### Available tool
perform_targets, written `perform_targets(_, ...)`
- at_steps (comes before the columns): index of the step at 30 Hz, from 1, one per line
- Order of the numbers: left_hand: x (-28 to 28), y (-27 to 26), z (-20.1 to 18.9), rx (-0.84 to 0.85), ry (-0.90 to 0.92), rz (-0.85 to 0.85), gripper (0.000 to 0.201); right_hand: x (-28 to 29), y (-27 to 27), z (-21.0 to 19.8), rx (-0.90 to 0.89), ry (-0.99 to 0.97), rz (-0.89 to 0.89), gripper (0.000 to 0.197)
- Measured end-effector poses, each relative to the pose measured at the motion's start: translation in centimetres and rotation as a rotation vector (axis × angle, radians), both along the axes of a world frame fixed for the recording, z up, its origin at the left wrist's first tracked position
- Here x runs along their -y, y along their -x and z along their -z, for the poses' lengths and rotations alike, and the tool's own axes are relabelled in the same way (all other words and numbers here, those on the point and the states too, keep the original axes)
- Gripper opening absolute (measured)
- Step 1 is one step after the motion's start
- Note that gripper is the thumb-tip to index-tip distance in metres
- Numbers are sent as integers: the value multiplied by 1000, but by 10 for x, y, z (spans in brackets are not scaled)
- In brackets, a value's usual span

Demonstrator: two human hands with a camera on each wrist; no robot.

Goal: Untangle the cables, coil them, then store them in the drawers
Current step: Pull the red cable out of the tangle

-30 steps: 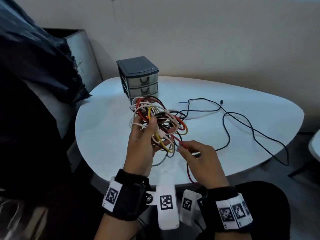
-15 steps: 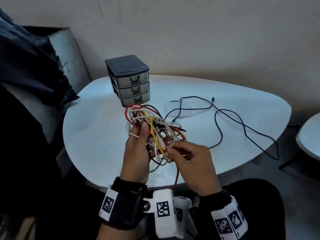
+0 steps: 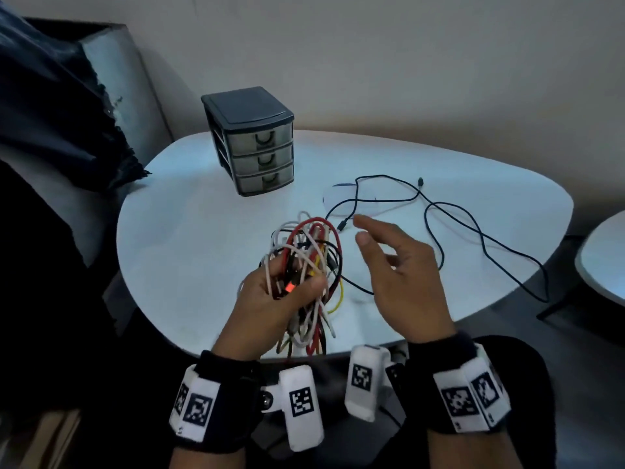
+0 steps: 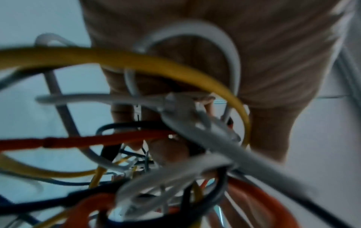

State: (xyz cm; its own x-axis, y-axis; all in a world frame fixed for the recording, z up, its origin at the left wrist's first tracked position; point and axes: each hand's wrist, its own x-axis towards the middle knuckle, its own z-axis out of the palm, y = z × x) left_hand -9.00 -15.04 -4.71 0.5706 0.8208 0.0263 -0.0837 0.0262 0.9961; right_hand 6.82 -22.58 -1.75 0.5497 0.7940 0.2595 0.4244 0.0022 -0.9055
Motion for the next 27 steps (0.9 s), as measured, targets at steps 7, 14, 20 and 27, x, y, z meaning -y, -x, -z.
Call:
perform_targets(7,5,-5,-11,-103,-151,18,9,-29,1,-30,662,137,-134,25)
perform_targets(14,-1,5,-10,-94,-54,-51,9,-41,-49,-40,86,-262,407,10)
perform_targets(20,-1,3,-9,-126,-98,-23,10,-24,-40,-9,573,71,118,59)
perform_targets(27,0,3,-3,-214,-164,-17,10,-35,-13,-6,937,-32,-188,24)
